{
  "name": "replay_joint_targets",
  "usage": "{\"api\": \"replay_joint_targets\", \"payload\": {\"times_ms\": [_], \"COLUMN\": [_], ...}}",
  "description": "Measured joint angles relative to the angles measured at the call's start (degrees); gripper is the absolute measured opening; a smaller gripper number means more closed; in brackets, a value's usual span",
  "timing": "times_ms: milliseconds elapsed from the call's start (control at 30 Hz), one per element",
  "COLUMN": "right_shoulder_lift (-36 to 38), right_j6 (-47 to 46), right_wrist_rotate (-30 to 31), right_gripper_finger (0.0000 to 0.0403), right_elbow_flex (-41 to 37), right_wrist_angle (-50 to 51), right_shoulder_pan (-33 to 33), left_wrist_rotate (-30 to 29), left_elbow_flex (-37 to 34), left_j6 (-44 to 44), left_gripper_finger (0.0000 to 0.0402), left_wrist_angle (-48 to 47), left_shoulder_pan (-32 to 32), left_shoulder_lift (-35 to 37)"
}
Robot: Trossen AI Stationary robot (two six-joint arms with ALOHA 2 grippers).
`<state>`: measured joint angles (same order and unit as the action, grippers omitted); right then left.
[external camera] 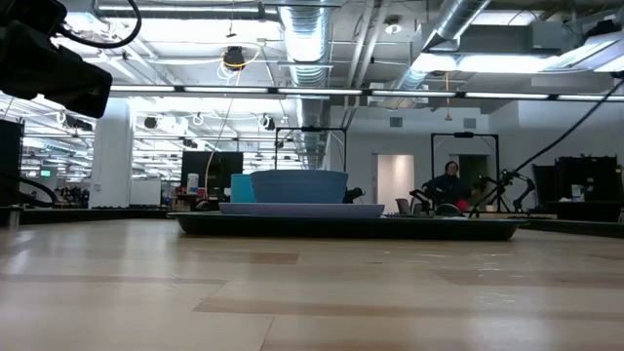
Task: Set up tray
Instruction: Return to Home Position
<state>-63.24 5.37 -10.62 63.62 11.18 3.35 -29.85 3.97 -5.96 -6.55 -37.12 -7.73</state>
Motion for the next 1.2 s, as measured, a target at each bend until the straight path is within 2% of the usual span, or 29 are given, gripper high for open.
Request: {"api": "replay_joint_targets", "payload": {"times_ms": [100, 300, 433, 533, 633, 833, 967, 1200], "right_shoulder_lift": [5.17, 20.54, 31.90, 36.60, 37.55, 37.48, 37.45, 37.52], "right_j6": [-0.26, -0.98, -1.41, -3.09, -4.31, -4.39, -5.39, -5.51], "right_wrist_rotate": [-0.82, -11.11, -9.28, -9.21, -9.66, -10.92, -10.59, -9.99], "right_gripper_finger": [0.0113, 0.0113, 0.0113, 0.0113, 0.0113, 0.0113, 0.0113, 0.0113], "right_elbow_flex": [-6.61, -19.03, -26.90, -33.35, -39.94, -54.40, -62.43, -63.17], "right_wrist_angle": [-0.51, -4.90, -5.69, -7.87, -12.44, -30.64, -37.74, -33.28], "right_shoulder_pan": [3.97, 10.77, 11.76, 11.25, 9.33, 3.88, 1.63, 0.35], "left_wrist_rotate": [0.03, 0.04, 0.04, 0.04, 0.00, -0.26, -0.29, -0.20], "left_elbow_flex": [0.00, 0.00, -0.02, -0.02, -0.03, -0.04, -0.07, -0.07], "left_j6": [-0.12, -0.26, -0.86, -1.28, -1.31, -2.18, -2.27, -2.36], "left_gripper_finger": [0.0015, 0.0015, 0.0015, 0.0015, 0.0015, 0.0015, 0.0015, 0.0015], "left_wrist_angle": [-0.01, -0.15, -0.15, -0.15, -0.10, -0.09, -0.09, -0.15], "left_shoulder_pan": [0.00, 0.00, 0.00, 0.00, 0.00, 0.00, 0.00, 0.00], "left_shoulder_lift": [0.00, 0.00, 0.00, 0.00, 0.00, 0.00, 0.00, -0.02]}}
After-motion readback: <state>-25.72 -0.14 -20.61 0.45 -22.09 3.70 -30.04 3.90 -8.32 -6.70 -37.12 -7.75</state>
